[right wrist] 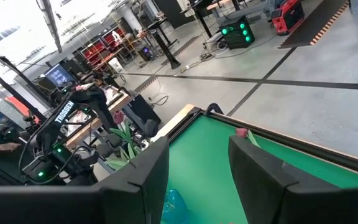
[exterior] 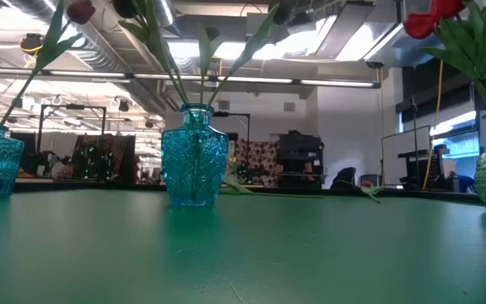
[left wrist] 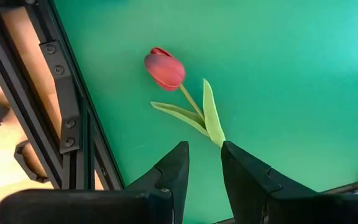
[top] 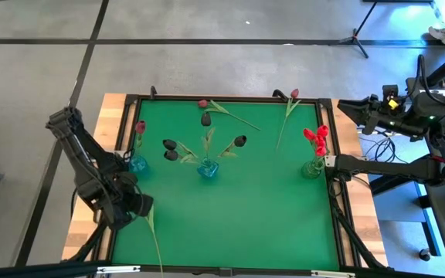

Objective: Sort flowers into vase by color
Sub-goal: Put the bottom pink tulip into the left blue vase

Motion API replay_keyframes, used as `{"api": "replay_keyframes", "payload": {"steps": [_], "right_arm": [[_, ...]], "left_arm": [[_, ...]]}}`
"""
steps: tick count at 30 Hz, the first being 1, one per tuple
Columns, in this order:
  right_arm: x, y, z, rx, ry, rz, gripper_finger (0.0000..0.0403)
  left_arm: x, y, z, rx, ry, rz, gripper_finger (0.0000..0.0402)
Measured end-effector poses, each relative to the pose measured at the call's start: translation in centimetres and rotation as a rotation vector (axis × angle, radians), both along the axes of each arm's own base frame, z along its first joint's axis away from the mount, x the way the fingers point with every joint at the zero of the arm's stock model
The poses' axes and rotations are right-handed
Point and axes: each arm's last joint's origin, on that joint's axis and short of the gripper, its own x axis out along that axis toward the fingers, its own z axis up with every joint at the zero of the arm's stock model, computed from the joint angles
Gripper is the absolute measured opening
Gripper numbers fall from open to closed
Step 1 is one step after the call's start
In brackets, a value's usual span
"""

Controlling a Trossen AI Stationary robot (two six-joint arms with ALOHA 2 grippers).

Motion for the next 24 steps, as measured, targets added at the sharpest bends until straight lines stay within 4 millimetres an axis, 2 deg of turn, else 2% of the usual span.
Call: {"api": "replay_keyframes", "payload": {"steps": [8,15,19,24], "right_arm": [[0.0,0.0,-0.1,0.0,0.006,0.0,0.0165],[0.0,0.0,-0.2,0.006,0.023,-0.001,0.0165],[0.0,0.0,-0.2,0.007,0.022,-0.001,0.0165],[0.0,0.0,-0.2,0.013,0.021,0.0,0.0165]], "left_arm": [[0.7,-0.3,-0.7,0.027,0.02,0.047,0.0102],[1.2,0.1,-1.1,0.013,0.026,0.098,0.0183],[1.2,0.3,-3.4,-0.002,0.063,0.141,0.0224],[1.3,0.2,-7.0,-0.063,0.024,0.185,0.0236]]}}
